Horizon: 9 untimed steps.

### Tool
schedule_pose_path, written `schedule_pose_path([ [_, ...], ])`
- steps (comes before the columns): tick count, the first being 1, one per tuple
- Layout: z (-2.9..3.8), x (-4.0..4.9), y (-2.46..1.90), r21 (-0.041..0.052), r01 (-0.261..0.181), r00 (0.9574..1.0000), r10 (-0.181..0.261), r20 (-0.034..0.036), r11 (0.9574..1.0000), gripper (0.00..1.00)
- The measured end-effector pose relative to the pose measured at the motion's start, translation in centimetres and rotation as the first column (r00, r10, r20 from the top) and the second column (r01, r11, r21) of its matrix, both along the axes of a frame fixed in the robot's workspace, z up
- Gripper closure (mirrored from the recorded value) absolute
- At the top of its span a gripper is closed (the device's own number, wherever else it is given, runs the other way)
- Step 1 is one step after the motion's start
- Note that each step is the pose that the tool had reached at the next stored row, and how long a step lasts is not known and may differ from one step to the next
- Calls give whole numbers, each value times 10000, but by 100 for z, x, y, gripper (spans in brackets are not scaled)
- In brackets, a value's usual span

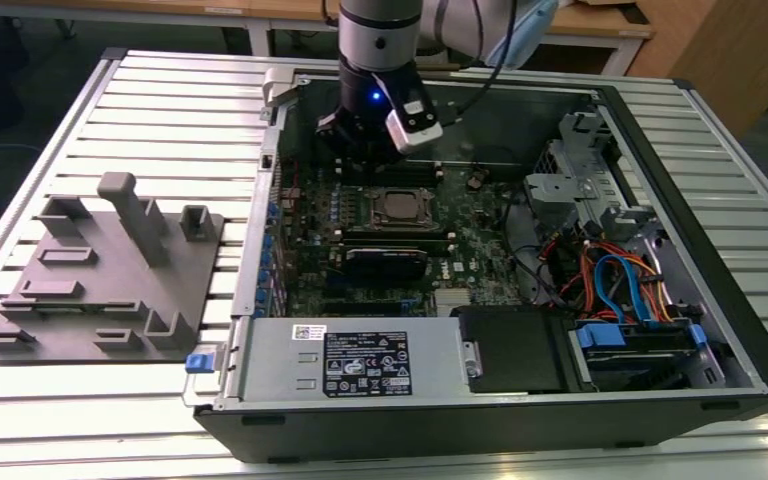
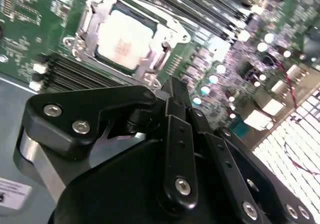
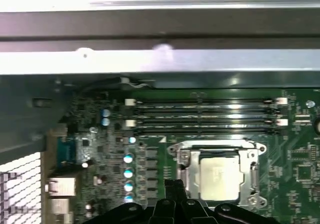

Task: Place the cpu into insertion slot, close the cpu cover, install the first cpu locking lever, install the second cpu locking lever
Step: 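Install the first cpu locking lever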

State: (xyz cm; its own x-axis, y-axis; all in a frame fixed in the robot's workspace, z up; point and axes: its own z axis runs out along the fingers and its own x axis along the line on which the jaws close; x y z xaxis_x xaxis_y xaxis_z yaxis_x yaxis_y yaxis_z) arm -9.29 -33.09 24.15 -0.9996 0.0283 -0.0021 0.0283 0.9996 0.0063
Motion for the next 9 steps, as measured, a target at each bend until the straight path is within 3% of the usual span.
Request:
schedule_pose_path([
  [5, 48, -43, 4, 25, 58, 10000, -58, 1, 10000, 90],
  [9, 50, -43, 15, 25, 59, 10000, -59, 2, 10000, 90],
])
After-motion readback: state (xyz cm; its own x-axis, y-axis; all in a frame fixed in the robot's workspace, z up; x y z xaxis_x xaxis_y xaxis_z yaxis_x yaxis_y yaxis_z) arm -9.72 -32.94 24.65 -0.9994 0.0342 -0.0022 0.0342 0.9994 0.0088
